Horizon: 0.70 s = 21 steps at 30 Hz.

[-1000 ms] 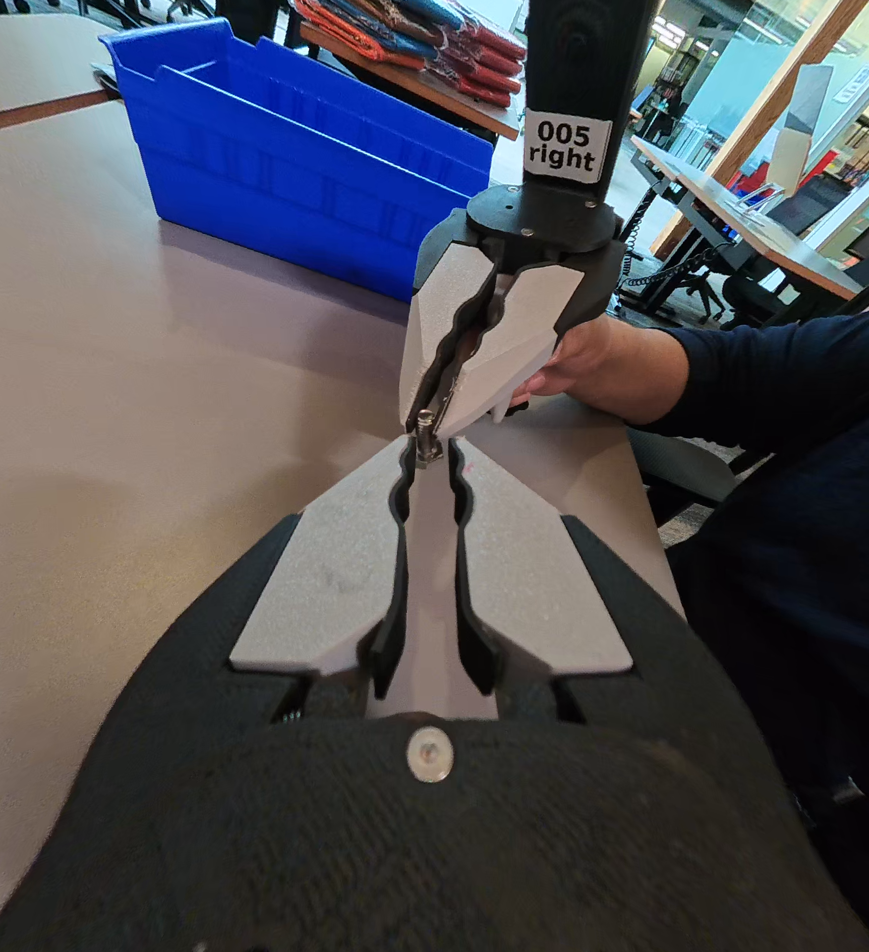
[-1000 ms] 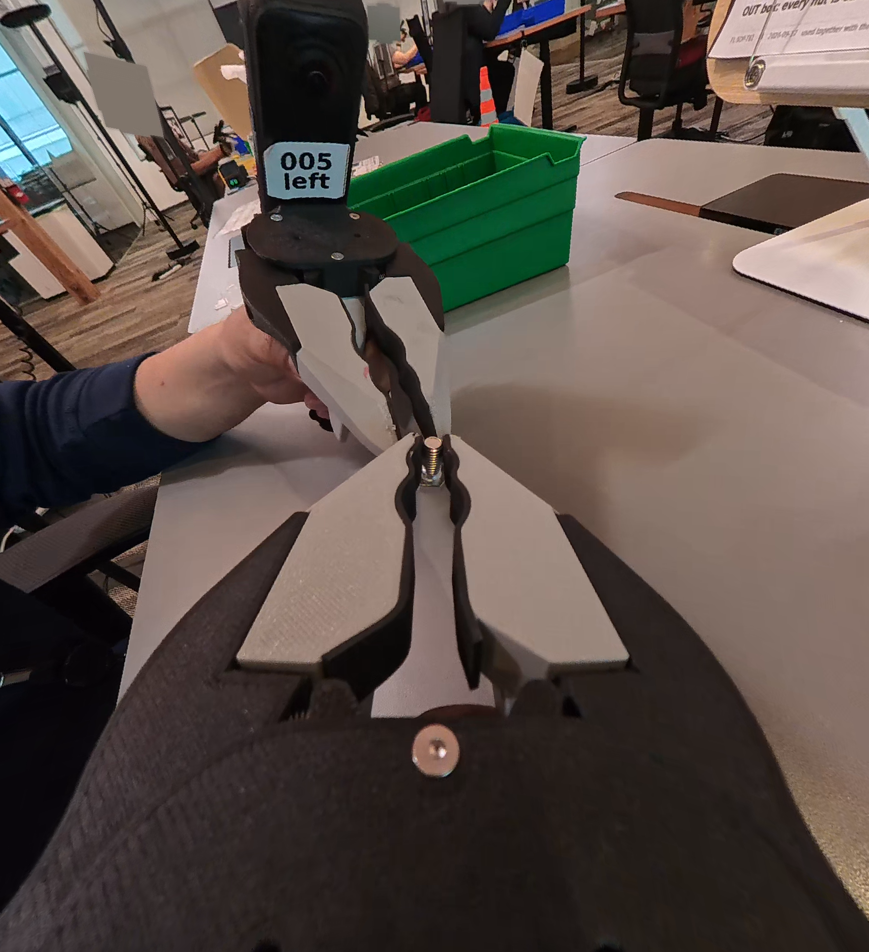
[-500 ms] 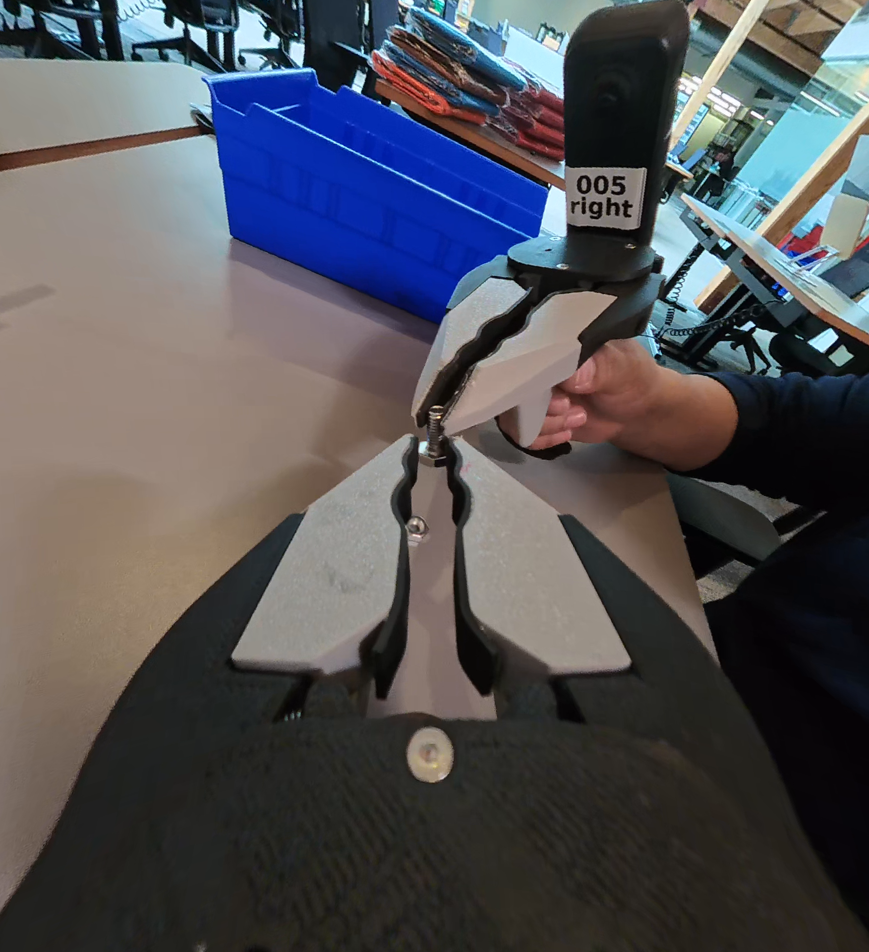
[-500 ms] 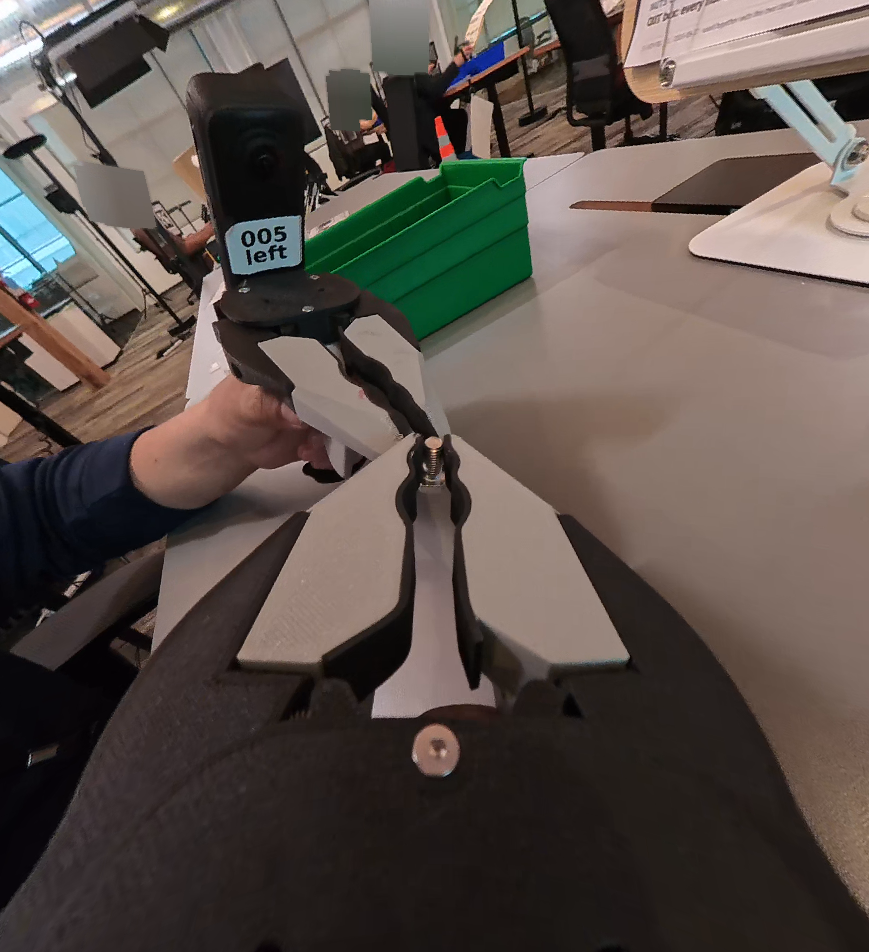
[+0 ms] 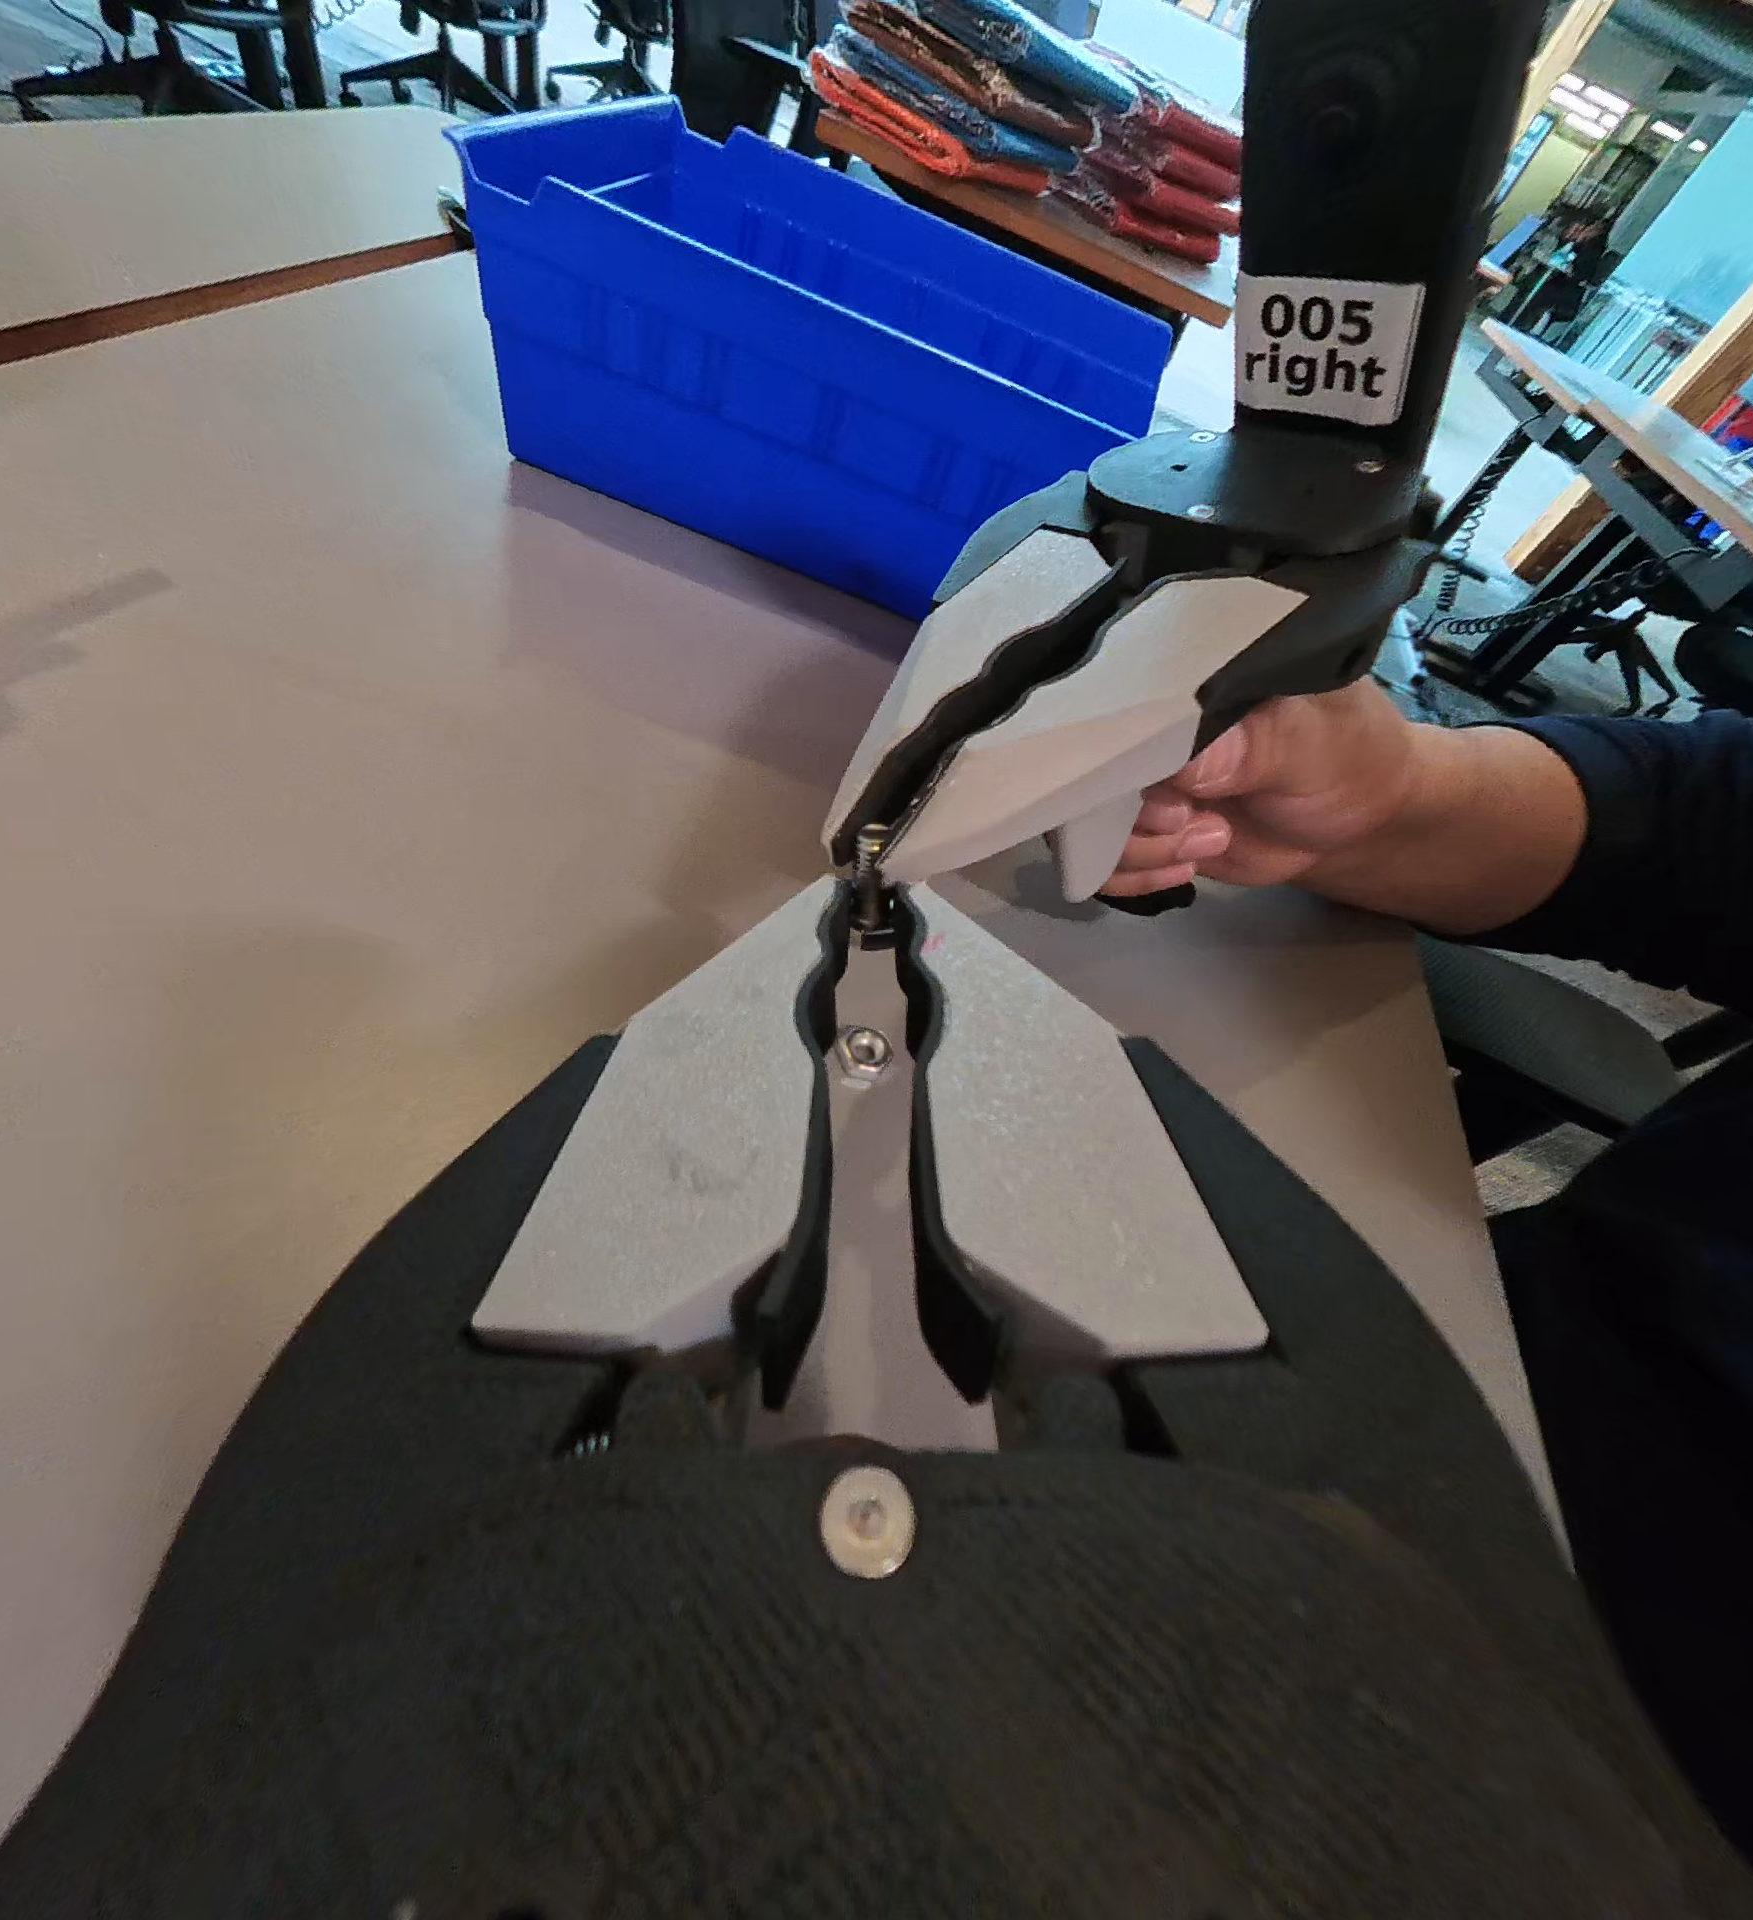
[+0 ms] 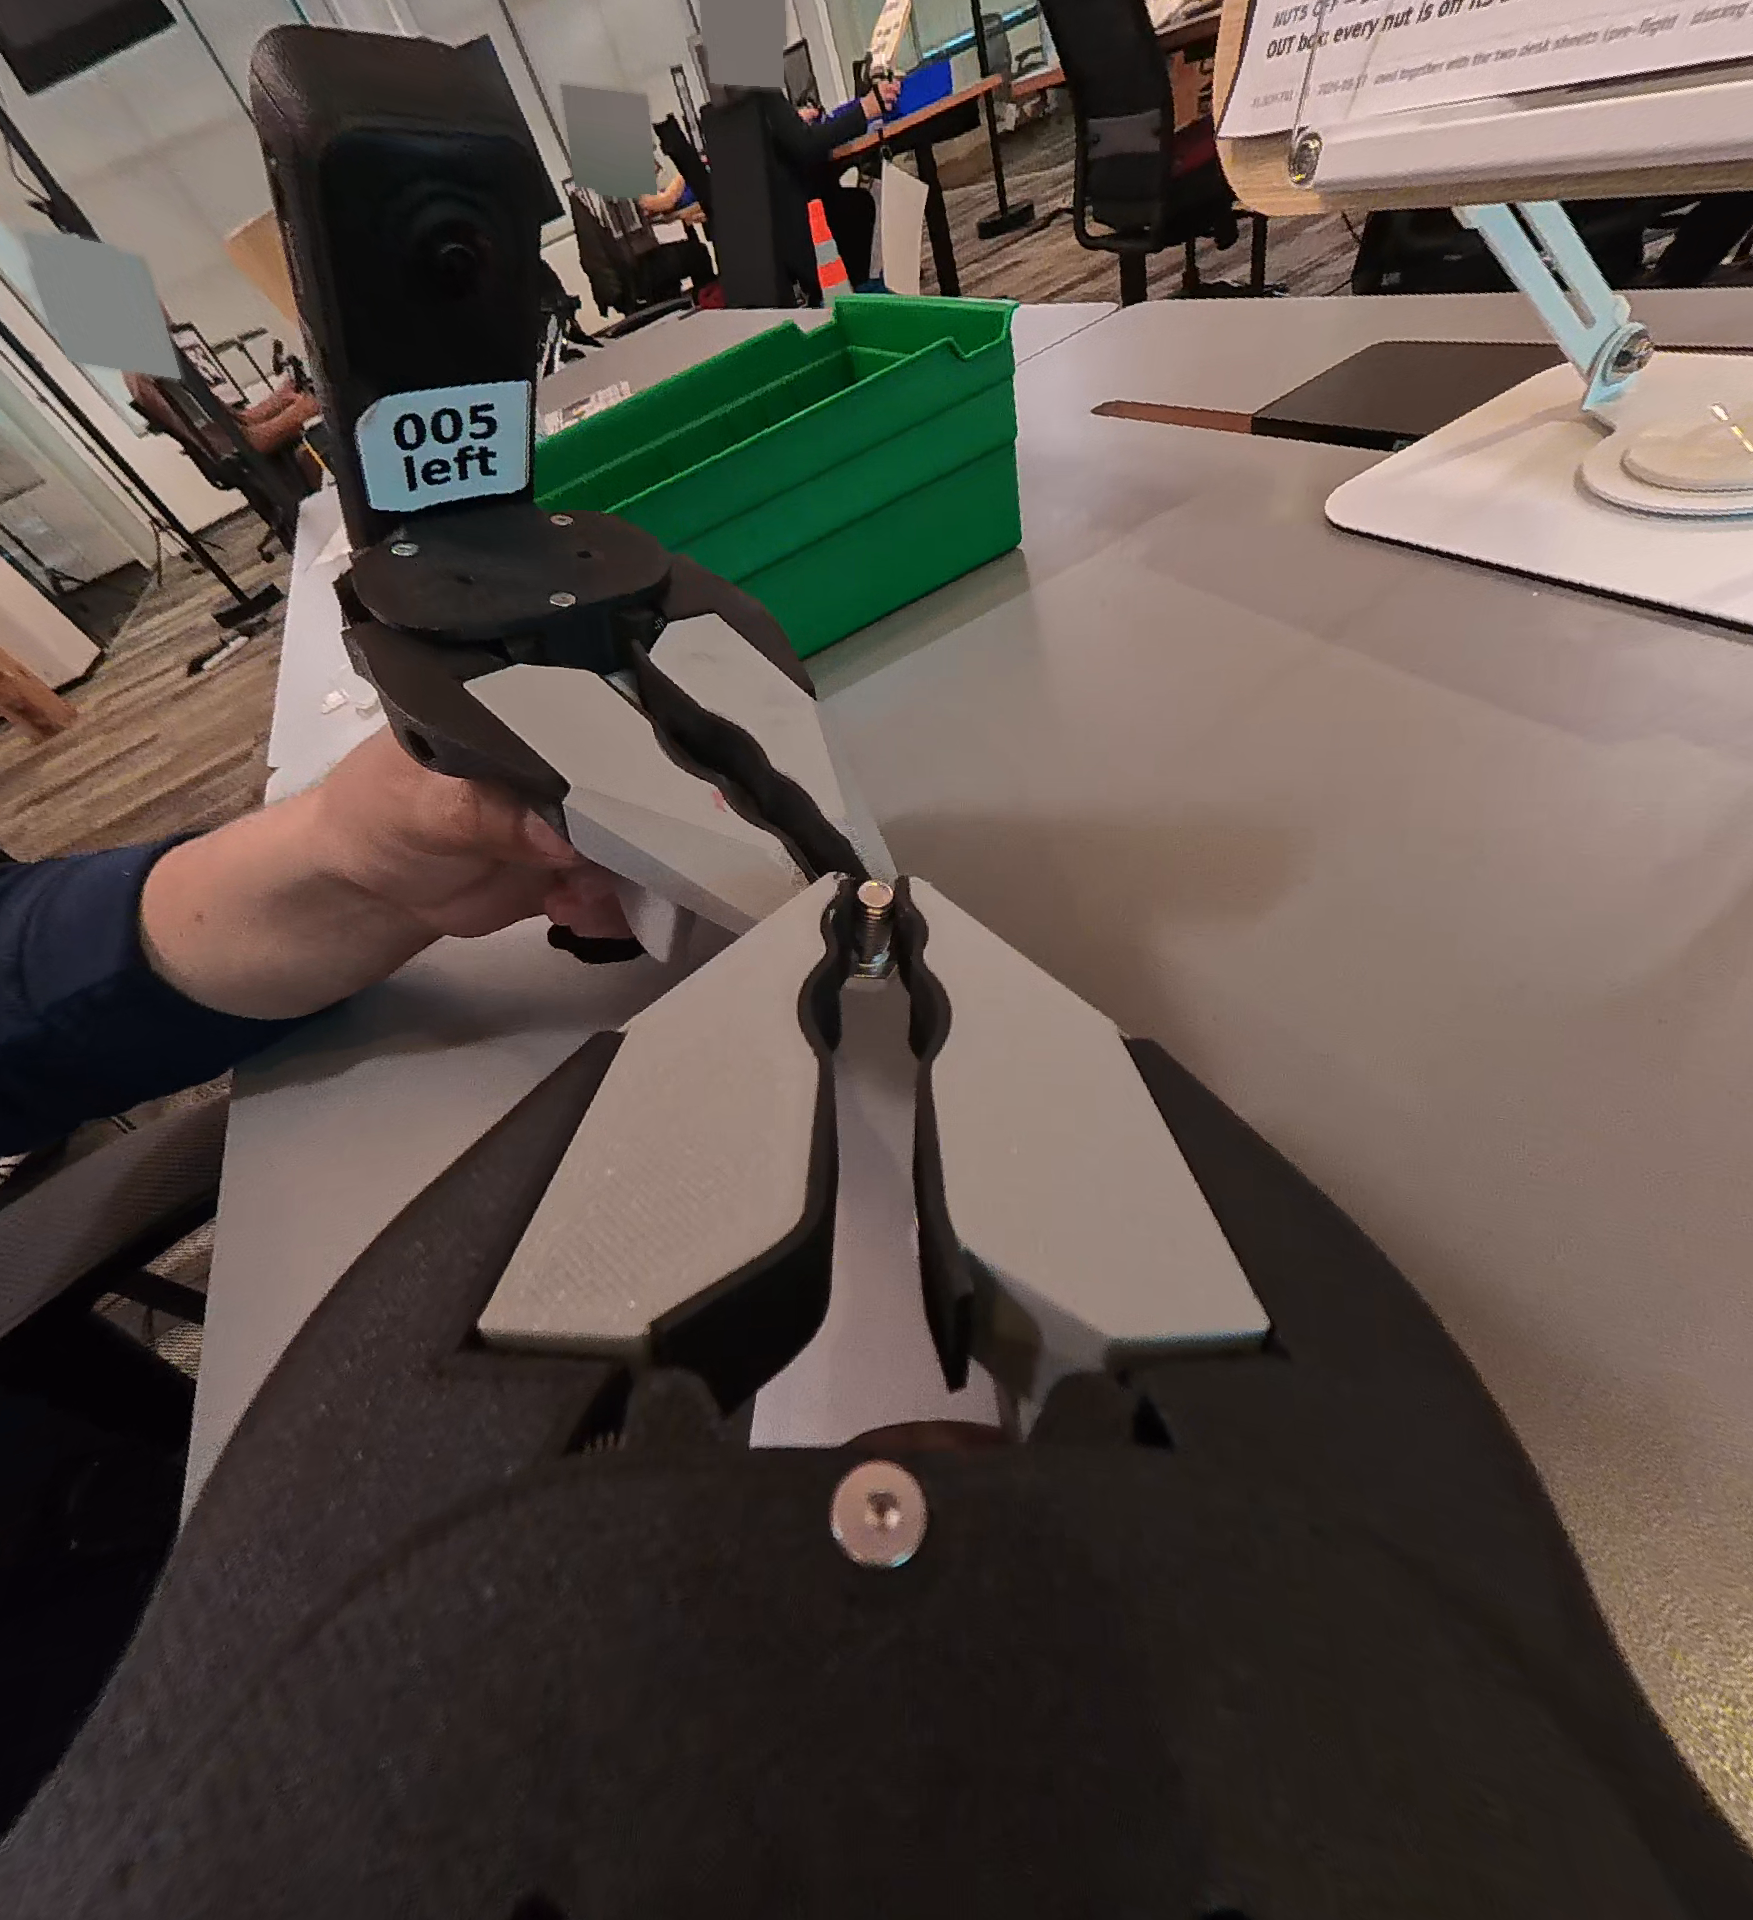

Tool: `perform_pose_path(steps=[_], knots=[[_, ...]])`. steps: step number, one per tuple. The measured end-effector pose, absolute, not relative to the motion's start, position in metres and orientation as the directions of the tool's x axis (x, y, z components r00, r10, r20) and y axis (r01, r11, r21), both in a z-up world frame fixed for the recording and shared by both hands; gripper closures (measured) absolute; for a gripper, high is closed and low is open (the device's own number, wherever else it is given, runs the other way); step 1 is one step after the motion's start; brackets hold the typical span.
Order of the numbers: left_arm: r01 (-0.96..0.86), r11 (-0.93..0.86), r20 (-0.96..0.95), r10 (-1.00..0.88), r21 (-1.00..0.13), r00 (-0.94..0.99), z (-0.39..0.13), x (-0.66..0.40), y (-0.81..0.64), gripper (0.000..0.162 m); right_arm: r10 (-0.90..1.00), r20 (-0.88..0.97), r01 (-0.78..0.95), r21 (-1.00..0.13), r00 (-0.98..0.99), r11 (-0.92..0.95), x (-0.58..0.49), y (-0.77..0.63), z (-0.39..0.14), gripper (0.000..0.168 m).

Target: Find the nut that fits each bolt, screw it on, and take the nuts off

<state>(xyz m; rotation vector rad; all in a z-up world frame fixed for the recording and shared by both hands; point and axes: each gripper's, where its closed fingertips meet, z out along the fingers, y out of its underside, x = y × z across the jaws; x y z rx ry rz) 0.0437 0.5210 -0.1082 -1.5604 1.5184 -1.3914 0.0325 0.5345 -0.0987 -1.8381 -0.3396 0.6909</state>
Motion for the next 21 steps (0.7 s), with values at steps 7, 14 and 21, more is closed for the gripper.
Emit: perform_pose_path(steps=[7, 14, 21], knots=[[-0.365, -0.182, 0.268, -0.943, -0.913, -0.199, -0.106, 0.042, 0.520, 0.157, 0.550, -0.238, -0.048, -0.940, 0.800, -0.338, 0.031, 0.533, -0.096, 0.164], [-0.324, -0.201, 0.311, -0.889, -0.924, -0.336, -0.096, 0.037, 0.508, 0.156, 0.619, -0.139, 0.050, -0.959, 0.773, -0.279, 0.025, 0.523, -0.086, 0.164], [-0.316, -0.181, 0.294, -0.885, -0.931, -0.361, -0.096, 0.035, 0.505, 0.157, 0.642, -0.163, 0.042, -0.956, 0.749, -0.292, 0.023, 0.520, -0.086, 0.164]])
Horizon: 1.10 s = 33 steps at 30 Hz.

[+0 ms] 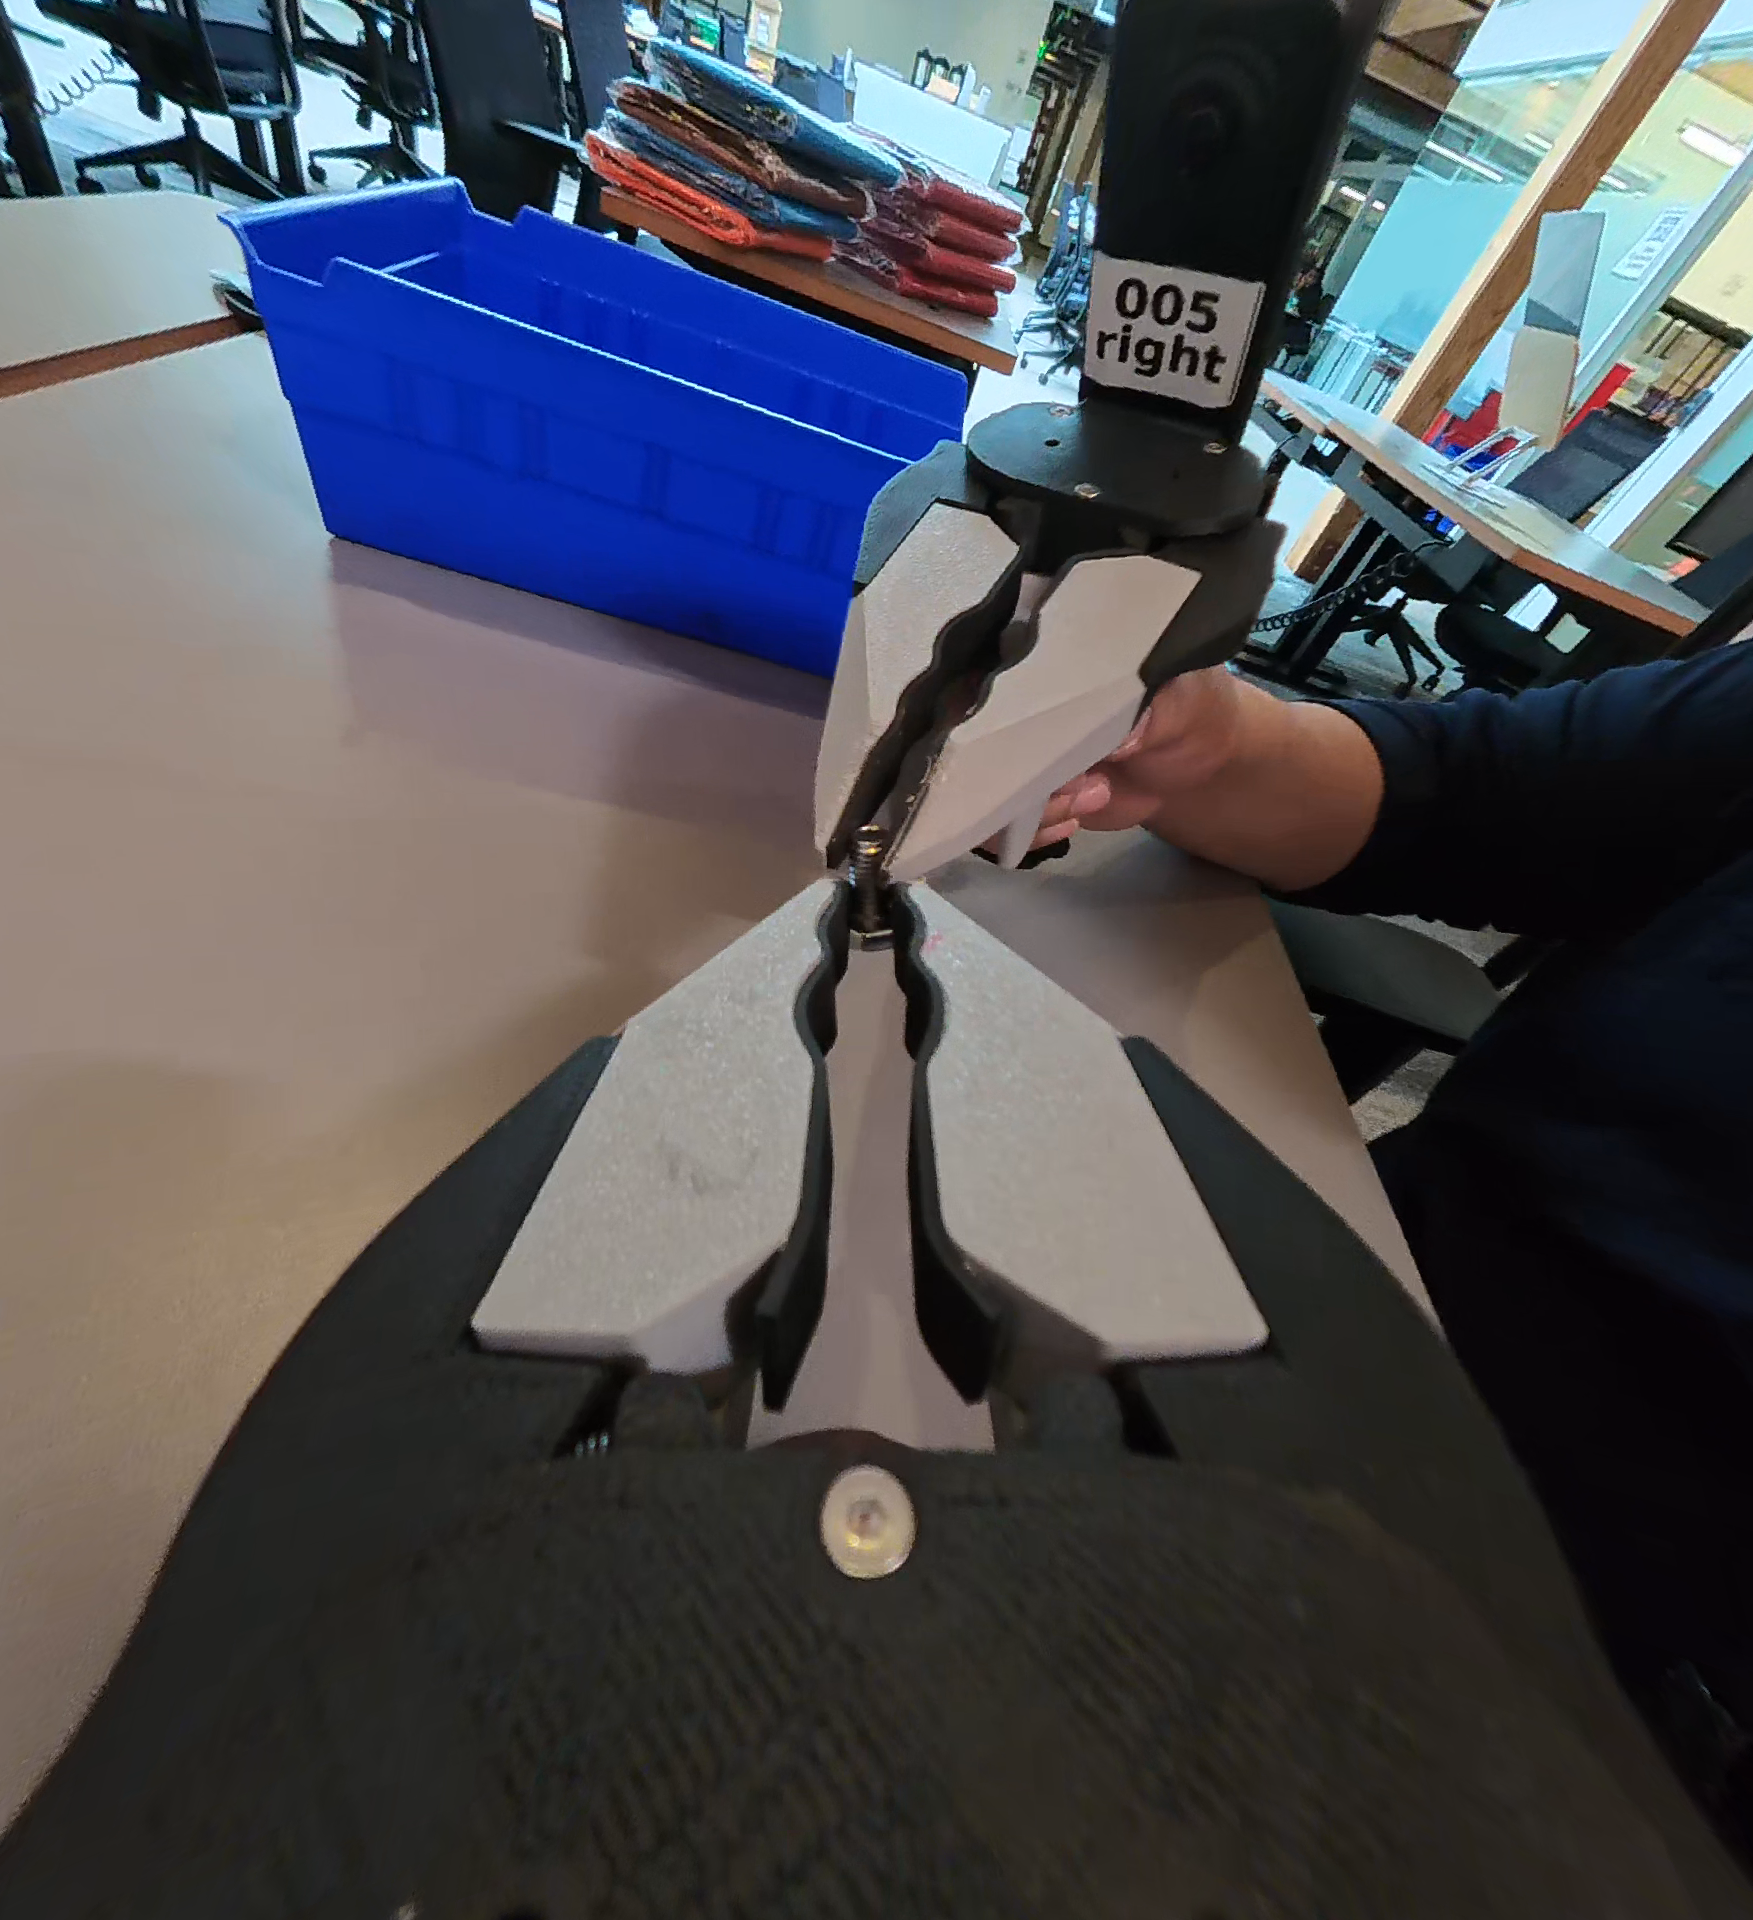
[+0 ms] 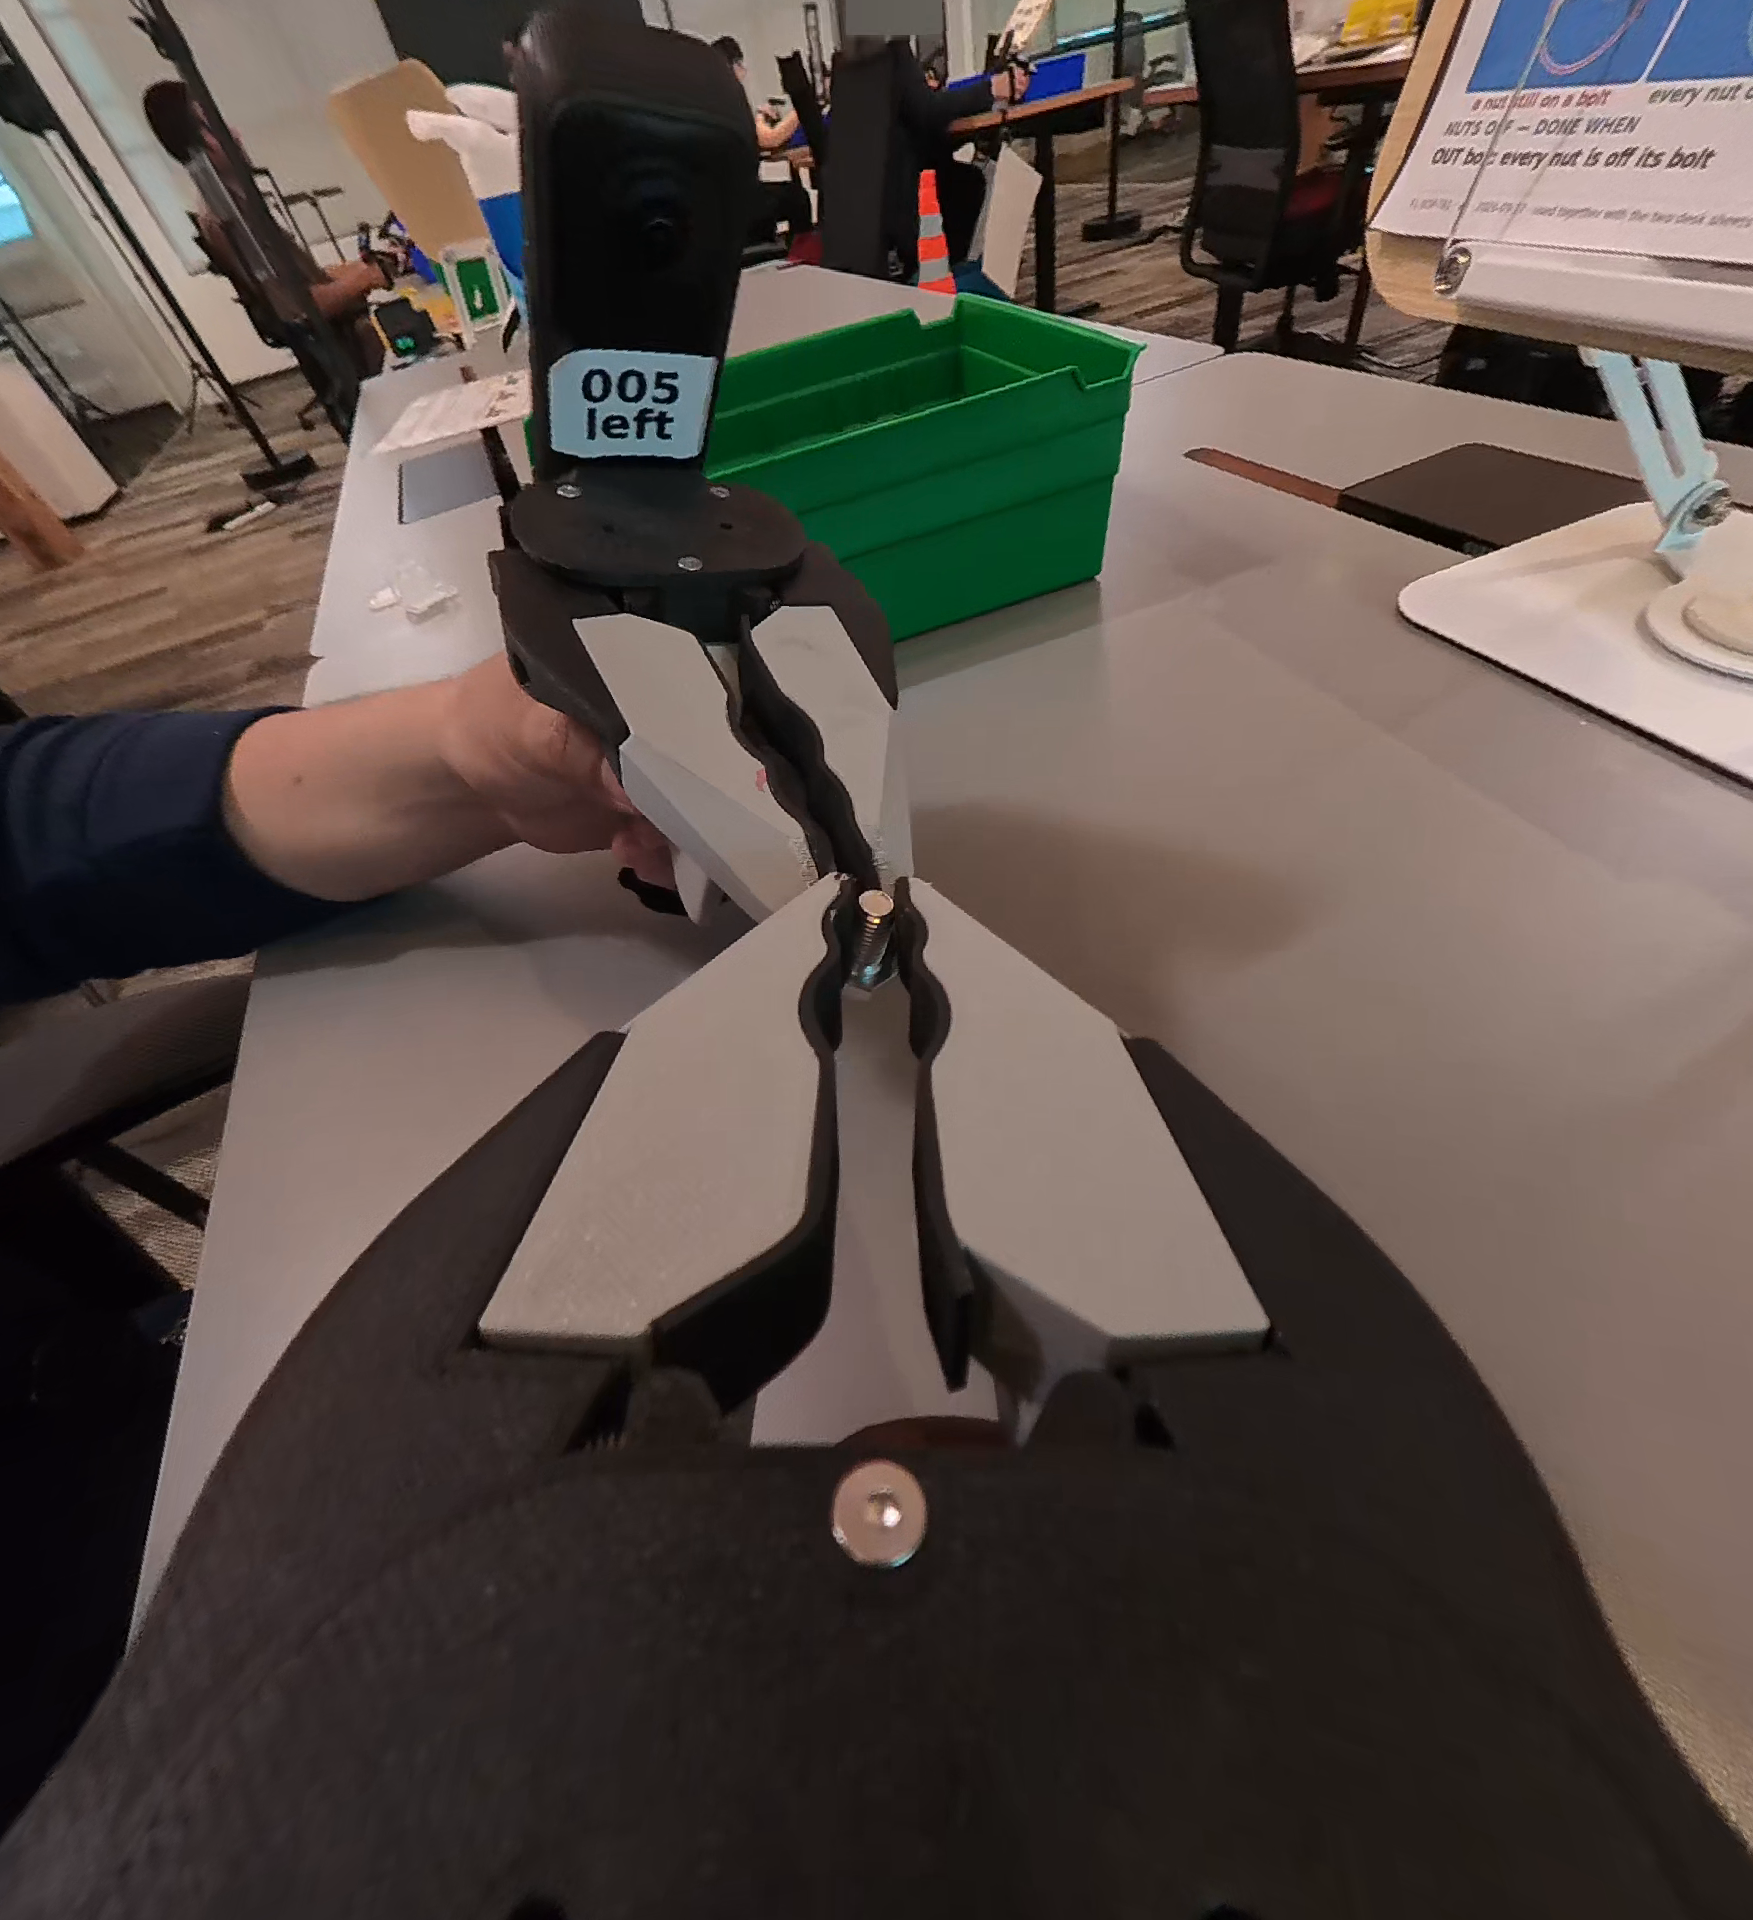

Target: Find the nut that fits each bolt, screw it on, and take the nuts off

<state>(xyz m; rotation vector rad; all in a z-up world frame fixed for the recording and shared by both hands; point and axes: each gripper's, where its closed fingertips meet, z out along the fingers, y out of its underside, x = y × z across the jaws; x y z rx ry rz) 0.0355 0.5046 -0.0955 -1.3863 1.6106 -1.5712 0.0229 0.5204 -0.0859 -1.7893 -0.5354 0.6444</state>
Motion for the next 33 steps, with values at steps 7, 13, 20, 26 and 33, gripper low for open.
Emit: perform_pose_path(steps=[7, 13, 20, 26, 33], knots=[[-0.319, -0.196, 0.315, -0.868, -0.927, -0.384, -0.0957, 0.0348, 0.5015, 0.157, 0.654, -0.134, 0.084, -0.953, 0.744, -0.291, 0.0221, 0.5179, -0.0864, 0.164], [-0.320, -0.166, 0.286, -0.881, -0.933, -0.378, -0.0978, 0.0347, 0.5014, 0.157, 0.657, -0.147, 0.084, -0.948, 0.740, -0.307, 0.0220, 0.5174, -0.0885, 0.164], [-0.317, -0.132, 0.252, -0.891, -0.939, -0.378, -0.0912, 0.0321, 0.4994, 0.157, 0.673, -0.210, 0.014, -0.950, 0.709, -0.311, 0.0195, 0.5152, -0.0809, 0.164], [-0.330, -0.118, 0.245, -0.895, -0.937, -0.374, -0.0956, 0.0334, 0.4991, 0.157, 0.671, -0.176, 0.060, -0.948, 0.721, -0.312, 0.0206, 0.5149, -0.0854, 0.164], [-0.321, -0.124, 0.246, -0.894, -0.939, -0.374, -0.0937, 0.0334, 0.4986, 0.157, 0.675, -0.187, 0.044, -0.950, 0.714, -0.309, 0.0204, 0.5146, -0.0833, 0.164]])
